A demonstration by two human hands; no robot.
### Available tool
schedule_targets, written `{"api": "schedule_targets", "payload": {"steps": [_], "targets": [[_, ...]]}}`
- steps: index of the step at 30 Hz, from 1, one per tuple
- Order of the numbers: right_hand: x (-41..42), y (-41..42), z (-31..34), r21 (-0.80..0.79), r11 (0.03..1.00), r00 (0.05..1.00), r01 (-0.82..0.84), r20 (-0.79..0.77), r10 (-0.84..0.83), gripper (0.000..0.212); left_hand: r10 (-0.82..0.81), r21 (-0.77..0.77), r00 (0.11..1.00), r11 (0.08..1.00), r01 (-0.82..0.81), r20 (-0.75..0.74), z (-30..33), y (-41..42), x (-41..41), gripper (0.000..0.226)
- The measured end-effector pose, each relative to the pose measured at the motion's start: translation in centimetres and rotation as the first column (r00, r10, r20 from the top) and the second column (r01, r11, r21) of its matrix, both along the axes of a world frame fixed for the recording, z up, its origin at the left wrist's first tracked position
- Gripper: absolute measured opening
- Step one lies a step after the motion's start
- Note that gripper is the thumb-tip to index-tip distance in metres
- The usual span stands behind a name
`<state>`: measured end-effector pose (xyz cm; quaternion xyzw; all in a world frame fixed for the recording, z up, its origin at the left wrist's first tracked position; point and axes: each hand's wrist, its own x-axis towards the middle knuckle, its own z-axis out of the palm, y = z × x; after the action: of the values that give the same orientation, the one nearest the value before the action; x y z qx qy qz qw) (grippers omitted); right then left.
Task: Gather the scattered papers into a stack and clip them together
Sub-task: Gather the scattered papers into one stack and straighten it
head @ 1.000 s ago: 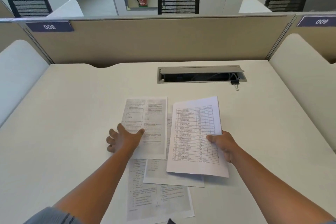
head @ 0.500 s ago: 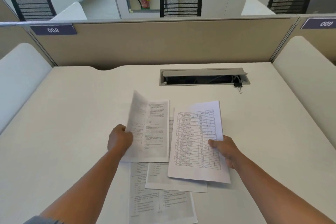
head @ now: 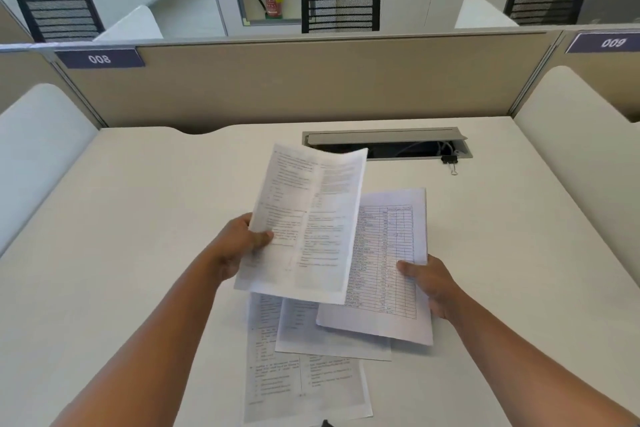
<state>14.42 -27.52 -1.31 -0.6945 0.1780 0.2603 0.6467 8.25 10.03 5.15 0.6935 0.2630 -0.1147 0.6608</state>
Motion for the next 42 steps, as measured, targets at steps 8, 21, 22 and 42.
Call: {"api": "schedule_targets", "payload": {"steps": [8,21,22,42], "targets": [[-1.0,1.0,2.4,0.157,0.985,0.997,-0.073,0.029,0.069,0.033,-0.164,0.141,0.977,0.973,0.182,-0.134,-1.8,-7.3,-1.1,0.037],[-2.0,2.3,4.9,0.185,0.981,0.996,-0.062,-0.050,0.072,0.070,-0.068,0.120,0.998,0.990,0.067,-0.001,0.0,-9.7,-1.4,0.044],[-2.0,2.4,4.9,0.215,0.974,0.995,-0.076,-0.042,0.087,0.071,-0.077,0.098,0.997,0.992,0.076,0.006,0.0,-10.0,-1.5,0.045],[-1.6,3.1,4.8,0.323,0.946,0.998,-0.039,0.057,0.022,0.030,-0.006,-0.238,0.996,0.971,-0.014,-0.084,-0.5,-9.5,-1.4,0.036]]}}
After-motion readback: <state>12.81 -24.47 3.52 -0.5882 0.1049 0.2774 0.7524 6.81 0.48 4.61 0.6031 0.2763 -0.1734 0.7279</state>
